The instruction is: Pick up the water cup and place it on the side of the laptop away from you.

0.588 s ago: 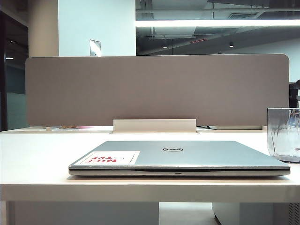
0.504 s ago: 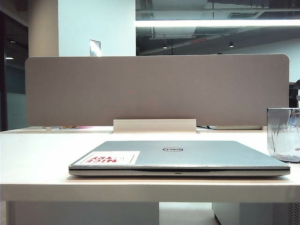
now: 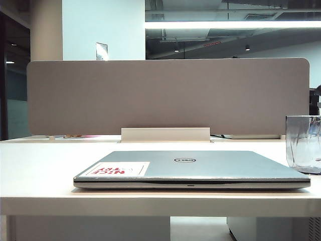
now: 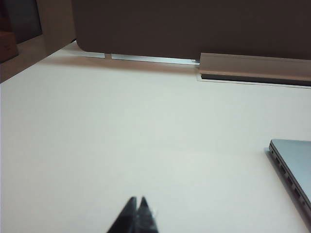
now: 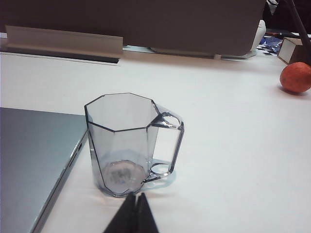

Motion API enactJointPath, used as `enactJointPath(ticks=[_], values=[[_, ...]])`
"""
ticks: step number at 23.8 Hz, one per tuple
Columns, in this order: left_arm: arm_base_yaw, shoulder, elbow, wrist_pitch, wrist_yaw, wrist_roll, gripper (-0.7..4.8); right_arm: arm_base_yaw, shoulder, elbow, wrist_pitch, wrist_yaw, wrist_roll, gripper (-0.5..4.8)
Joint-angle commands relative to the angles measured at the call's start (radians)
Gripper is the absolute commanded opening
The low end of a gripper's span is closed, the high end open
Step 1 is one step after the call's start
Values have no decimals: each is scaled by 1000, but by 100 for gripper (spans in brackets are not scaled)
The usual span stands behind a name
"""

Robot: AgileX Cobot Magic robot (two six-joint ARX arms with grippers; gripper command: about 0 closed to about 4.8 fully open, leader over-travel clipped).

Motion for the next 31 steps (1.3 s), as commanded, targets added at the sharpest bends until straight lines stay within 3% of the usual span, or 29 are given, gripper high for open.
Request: enactJointPath(ticks=[1, 6, 11, 13, 23, 31], values=[[1, 1, 3, 17, 3, 3, -5, 1, -2, -6, 8, -1, 3, -8], [1, 1, 3, 17, 6, 3, -5, 2, -2, -6, 10, -36, 77, -8], [1, 1, 3, 12, 7, -90, -6, 3, -2, -2, 32, -46, 128, -9], [1, 1, 3, -3, 7, -90, -6, 3, -2, 10, 67, -44, 128, -9], [1, 1, 3, -39, 7, -90, -6, 1, 18, 173, 45, 87, 126, -9], [0, 1, 3, -40, 26, -90, -6, 1, 245, 320, 34, 97, 123, -9]])
